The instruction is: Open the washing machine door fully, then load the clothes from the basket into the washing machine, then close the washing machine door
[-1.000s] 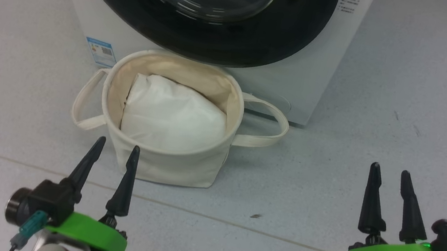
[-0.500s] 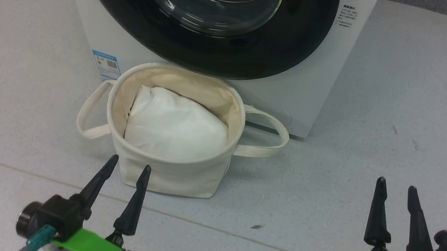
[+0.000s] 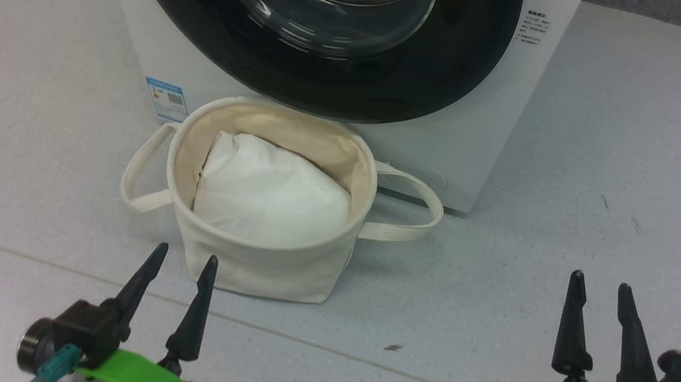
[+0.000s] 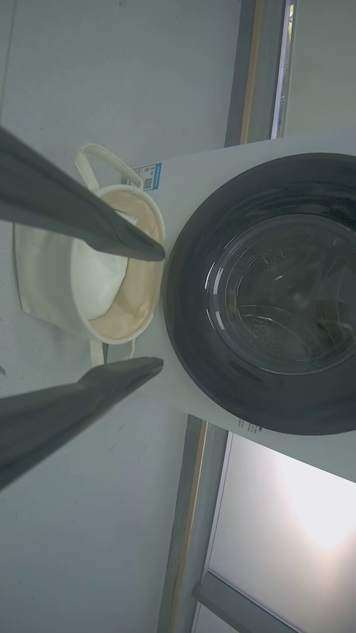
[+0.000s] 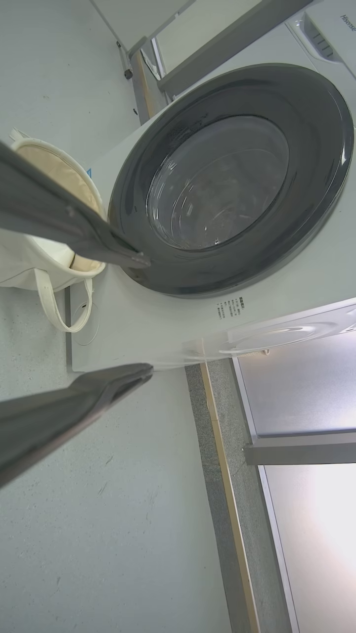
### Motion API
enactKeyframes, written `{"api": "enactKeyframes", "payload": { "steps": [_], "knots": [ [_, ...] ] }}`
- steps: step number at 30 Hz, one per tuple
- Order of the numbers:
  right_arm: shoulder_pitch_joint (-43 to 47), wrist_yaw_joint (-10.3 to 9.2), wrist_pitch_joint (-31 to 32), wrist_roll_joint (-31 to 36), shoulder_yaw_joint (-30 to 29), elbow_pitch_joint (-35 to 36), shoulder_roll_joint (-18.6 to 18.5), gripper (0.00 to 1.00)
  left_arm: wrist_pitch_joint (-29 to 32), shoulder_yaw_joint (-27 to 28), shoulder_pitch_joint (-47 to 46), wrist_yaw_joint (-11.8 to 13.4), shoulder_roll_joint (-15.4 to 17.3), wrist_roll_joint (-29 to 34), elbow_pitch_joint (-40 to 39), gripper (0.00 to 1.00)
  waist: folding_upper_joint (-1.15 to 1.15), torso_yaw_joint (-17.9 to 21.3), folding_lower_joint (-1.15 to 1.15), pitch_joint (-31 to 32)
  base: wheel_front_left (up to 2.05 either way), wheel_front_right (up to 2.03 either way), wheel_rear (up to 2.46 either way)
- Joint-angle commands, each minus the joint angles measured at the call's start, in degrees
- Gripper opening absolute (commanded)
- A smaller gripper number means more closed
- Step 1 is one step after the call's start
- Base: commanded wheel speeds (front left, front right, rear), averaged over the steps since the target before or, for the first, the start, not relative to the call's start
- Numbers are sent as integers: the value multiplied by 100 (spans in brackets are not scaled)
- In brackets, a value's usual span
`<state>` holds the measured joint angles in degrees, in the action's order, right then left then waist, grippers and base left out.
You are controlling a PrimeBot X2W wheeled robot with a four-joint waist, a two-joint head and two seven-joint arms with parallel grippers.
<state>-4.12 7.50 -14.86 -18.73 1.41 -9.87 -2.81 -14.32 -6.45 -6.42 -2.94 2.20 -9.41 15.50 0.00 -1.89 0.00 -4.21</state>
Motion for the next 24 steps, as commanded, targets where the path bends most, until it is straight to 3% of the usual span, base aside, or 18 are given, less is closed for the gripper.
{"api": "enactKeyframes", "payload": {
  "steps": [1, 24],
  "knots": [
    [-116, -1, -14, 20, 124, 198, -7, 100, -68, 190, -177, 40, 67, 20, -172, 100, 0, 0, 0, 12, 0, 0, 0],
    [-54, -1, -14, 16, 149, 157, -7, 100, -68, 235, -90, 45, 67, 0, -164, 100, 0, 3, 0, 164, 0, 0, 0]
  ]
}}
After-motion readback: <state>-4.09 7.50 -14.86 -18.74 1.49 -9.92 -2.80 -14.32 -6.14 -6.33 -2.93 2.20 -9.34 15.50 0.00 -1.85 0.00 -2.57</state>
